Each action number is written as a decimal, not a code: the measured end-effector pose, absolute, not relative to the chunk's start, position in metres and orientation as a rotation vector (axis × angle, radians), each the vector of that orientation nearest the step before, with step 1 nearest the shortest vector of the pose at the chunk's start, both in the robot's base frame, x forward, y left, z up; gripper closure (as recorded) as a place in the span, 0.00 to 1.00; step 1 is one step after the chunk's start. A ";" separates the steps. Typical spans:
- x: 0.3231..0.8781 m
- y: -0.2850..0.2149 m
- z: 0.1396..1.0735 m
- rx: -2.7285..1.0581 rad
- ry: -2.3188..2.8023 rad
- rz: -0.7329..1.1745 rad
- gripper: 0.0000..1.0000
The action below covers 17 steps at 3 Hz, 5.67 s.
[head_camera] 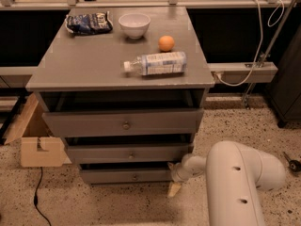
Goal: Open bottom drawer
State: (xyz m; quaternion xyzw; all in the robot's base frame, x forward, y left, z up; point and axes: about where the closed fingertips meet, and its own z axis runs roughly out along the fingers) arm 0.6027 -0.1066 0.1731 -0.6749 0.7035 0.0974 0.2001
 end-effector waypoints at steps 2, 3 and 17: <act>0.601 -0.097 0.155 -1.907 1.957 0.265 0.18; 0.574 -0.103 0.163 -1.910 1.964 0.263 0.49; 0.461 -0.114 0.193 -1.994 1.946 0.560 0.00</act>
Offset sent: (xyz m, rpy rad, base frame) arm -0.0208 0.0083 -0.0206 -0.0231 0.0016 0.0220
